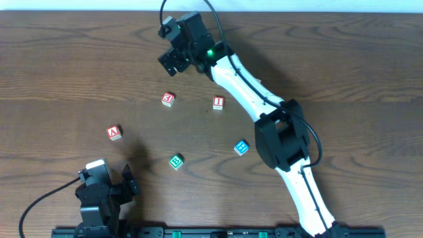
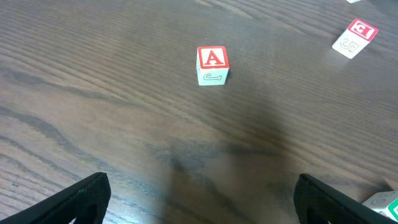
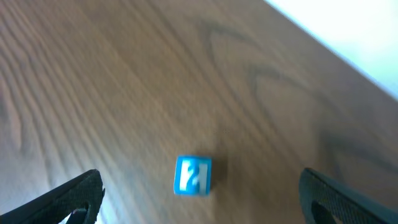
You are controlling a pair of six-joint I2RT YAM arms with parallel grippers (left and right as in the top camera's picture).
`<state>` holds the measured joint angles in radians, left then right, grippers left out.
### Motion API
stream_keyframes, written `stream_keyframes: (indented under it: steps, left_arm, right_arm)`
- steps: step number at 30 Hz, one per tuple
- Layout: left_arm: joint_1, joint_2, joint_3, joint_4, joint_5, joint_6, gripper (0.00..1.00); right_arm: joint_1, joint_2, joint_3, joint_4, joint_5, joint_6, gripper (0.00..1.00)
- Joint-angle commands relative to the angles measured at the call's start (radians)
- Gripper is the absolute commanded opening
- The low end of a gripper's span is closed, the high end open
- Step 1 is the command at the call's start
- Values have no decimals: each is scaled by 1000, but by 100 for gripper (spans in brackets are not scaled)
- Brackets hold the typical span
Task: Spell out Ai2
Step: 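Open the right gripper and move it to the blue 2 block, then grasp the blue 2 block with the right gripper and lift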
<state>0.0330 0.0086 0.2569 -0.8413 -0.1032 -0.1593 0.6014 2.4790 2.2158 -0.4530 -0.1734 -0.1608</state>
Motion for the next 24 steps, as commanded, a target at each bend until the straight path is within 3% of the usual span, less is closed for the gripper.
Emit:
stream_keyframes:
  steps: [1, 18, 24]
  left_arm:
    - [6, -5, -13, -59, 4, 10, 95]
    - [6, -5, -13, -59, 4, 10, 95]
    - [6, -5, -13, -59, 4, 10, 95]
  right_arm:
    - [32, 23, 10, 34, 55, 14, 99]
    - [19, 151, 10, 76, 95, 14, 94]
    - [13, 167, 10, 75, 87, 16, 83]
